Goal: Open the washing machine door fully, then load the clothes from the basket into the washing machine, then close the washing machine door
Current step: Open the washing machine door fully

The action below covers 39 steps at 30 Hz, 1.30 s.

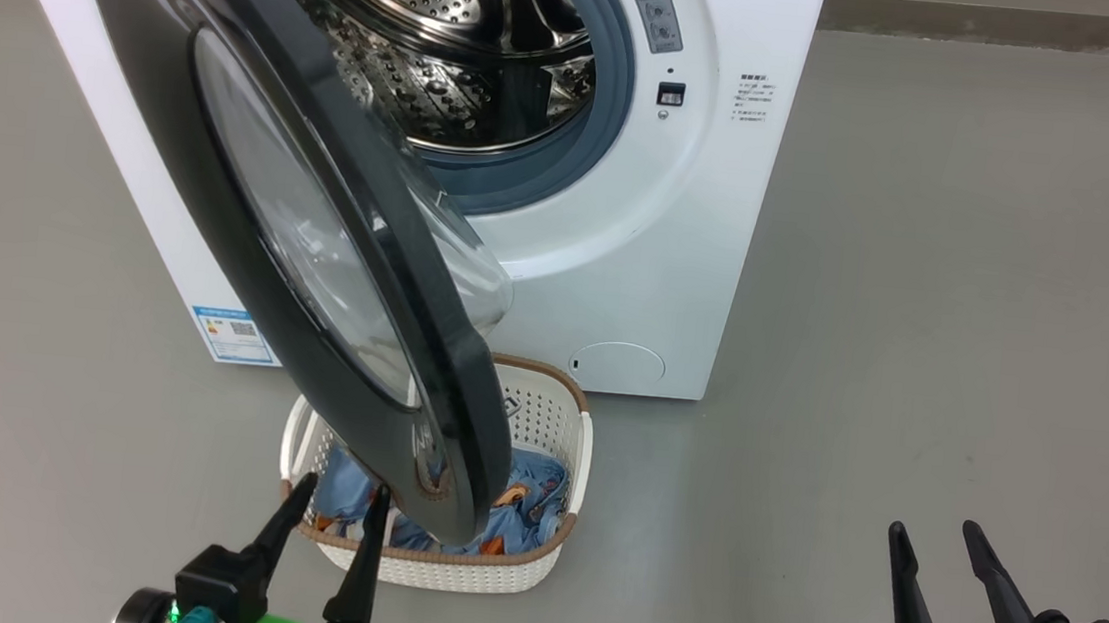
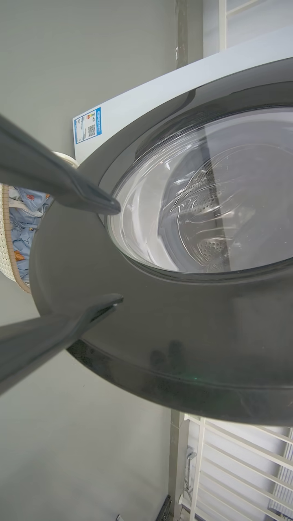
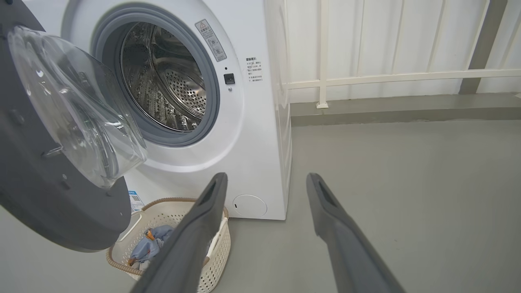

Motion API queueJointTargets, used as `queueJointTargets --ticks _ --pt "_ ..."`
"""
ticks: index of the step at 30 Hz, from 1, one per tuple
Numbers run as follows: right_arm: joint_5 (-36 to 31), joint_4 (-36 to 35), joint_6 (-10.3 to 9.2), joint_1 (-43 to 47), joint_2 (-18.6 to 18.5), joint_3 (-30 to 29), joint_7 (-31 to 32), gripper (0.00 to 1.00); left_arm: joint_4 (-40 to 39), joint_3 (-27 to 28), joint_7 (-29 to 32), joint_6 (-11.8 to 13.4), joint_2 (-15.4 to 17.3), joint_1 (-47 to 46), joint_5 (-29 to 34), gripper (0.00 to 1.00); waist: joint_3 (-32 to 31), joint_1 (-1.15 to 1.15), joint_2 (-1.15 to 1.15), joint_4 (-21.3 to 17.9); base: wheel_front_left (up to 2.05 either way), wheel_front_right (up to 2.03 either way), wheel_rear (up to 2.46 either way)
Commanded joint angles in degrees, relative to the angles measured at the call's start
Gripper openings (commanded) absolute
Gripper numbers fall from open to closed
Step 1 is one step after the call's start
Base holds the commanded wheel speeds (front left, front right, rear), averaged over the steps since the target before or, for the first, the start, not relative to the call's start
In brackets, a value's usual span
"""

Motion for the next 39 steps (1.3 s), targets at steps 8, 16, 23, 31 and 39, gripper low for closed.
queueJointTargets --ticks 8,16,23,31,39 --pt "-3.7 -2.9 0.09 1.1 0.6 2.3 -0.5 1.00 -1.2 1.3 -0.5 0.5 0.8 -0.8 -0.8 1.00 -0.2 0.00 0.00 0.2 0.00 0.00 0.00" --pt "-4.8 -4.4 0.09 2.2 1.2 2.1 0.2 1.00 -1.0 1.2 -0.5 0.8 0.8 -0.9 -1.2 1.00 -0.4 0.00 0.00 0.0 0.00 0.00 0.00" --pt "-4.7 -4.8 0.09 2.7 1.4 1.9 0.5 1.00 -0.8 1.2 -0.5 0.8 0.8 -0.9 -1.3 1.00 -0.6 0.00 0.00 -0.1 0.00 0.00 0.00" --pt "-4.7 -4.8 0.09 2.8 1.4 2.2 0.6 1.00 -0.7 1.3 -0.5 0.8 0.8 -1.0 -1.3 1.00 -0.6 0.00 0.00 -0.2 0.00 0.00 0.00" --pt "-4.7 -4.7 0.09 2.8 1.5 2.5 0.8 1.00 -0.4 1.3 -0.5 0.8 0.8 -1.3 -1.4 0.00 -0.5 0.00 0.00 -0.2 0.00 0.00 0.00"
